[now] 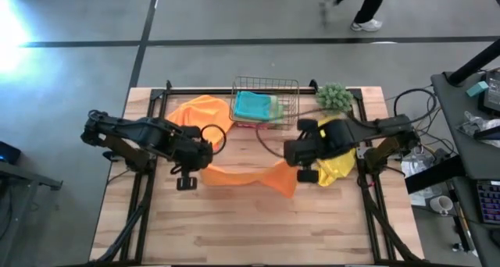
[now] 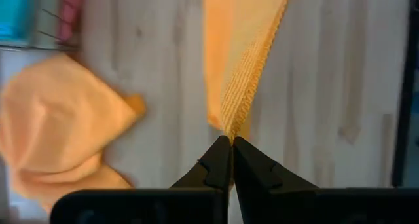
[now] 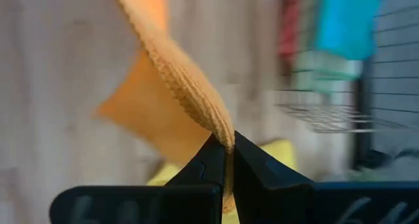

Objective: Fold microfiber towels
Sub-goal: Fold the bottom orange microfiber cloth

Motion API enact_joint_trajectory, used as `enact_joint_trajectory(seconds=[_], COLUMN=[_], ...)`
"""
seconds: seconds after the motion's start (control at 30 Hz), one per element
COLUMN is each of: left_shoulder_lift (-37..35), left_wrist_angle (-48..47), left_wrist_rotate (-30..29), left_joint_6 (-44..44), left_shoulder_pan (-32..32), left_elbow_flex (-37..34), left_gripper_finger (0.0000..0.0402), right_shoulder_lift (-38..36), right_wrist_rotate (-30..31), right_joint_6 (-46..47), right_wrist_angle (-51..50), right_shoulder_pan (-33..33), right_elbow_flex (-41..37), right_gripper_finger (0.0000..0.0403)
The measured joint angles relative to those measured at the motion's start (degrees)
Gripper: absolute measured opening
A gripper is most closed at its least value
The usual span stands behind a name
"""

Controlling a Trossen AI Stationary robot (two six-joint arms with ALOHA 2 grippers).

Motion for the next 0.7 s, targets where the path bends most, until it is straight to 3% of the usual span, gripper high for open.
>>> enact_joint_trajectory(seconds=[0.13, 0.4, 0.53, 0.7], left_shoulder_lift=[-0.2, -0.8, -0.9, -0.5], left_wrist_angle=[0.0, 0.0, 0.1, 1.5], left_wrist_rotate=[-4.4, -14.7, -6.0, 4.4], left_joint_6=[3.0, 6.3, 2.9, -1.3], left_shoulder_pan=[3.0, 7.1, 5.3, -0.1], left_elbow_flex=[0.7, 4.6, 4.1, -1.8], left_gripper_finger=[0.0000, 0.0000, 0.0000, 0.0000], right_shoulder_lift=[-0.4, -0.6, -0.3, 1.1], right_wrist_rotate=[4.7, 7.3, 3.1, -3.2], right_joint_6=[-2.4, -6.5, -2.9, 3.1], right_wrist_angle=[-1.4, -1.2, -1.3, 0.9], right_shoulder_pan=[-2.6, -4.9, -2.9, 1.7], right_elbow_flex=[3.6, 6.2, 2.6, -4.5], right_gripper_finger=[0.0008, 0.0008, 0.0008, 0.0008])
